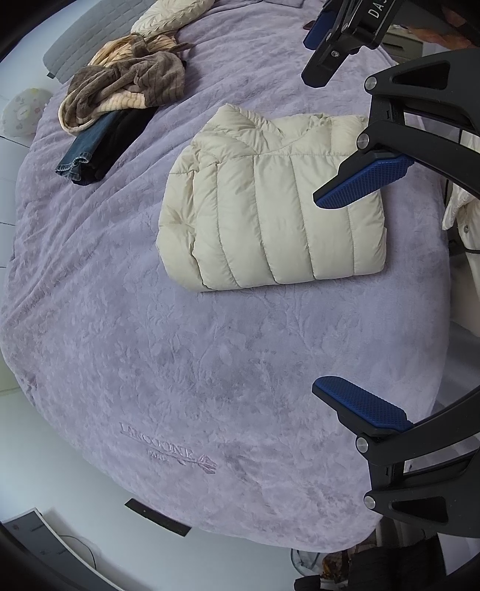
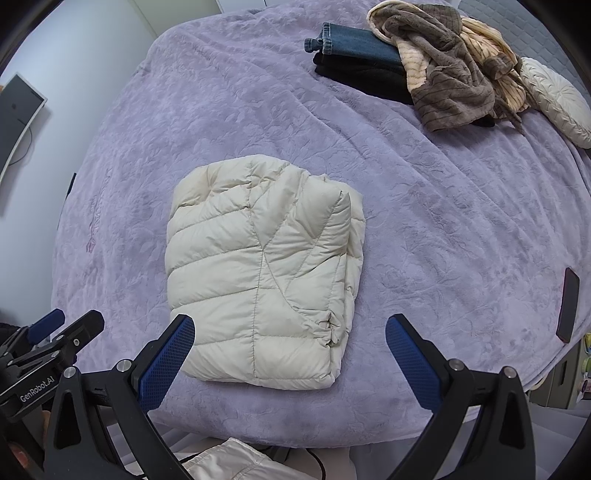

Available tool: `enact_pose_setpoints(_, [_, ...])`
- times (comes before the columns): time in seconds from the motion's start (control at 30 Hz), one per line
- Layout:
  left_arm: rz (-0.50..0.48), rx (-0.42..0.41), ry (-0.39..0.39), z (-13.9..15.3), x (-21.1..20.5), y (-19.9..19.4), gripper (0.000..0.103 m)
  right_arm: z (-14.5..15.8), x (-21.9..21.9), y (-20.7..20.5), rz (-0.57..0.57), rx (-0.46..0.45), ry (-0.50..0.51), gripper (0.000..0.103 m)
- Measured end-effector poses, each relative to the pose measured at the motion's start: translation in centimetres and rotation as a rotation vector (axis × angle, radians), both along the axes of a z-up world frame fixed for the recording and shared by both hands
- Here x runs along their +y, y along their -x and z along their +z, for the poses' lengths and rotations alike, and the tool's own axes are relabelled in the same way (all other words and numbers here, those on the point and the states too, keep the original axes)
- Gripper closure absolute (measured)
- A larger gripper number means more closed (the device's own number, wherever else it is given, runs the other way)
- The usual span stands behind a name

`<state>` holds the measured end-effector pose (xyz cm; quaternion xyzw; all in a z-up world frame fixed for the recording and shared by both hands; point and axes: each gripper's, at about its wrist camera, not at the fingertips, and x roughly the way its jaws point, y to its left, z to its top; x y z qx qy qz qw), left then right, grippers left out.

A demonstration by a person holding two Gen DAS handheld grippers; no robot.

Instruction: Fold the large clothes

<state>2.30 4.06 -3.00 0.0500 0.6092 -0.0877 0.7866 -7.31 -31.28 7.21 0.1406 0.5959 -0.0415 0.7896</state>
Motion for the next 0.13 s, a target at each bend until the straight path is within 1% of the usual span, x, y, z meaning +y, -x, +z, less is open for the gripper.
enact_pose_setpoints(0.13, [0.002, 0.004, -0.002, -0.08, 0.05, -0.24, 0.010, 0.02, -0.02, -0.01, 0.001, 0.000, 0.000, 0.000])
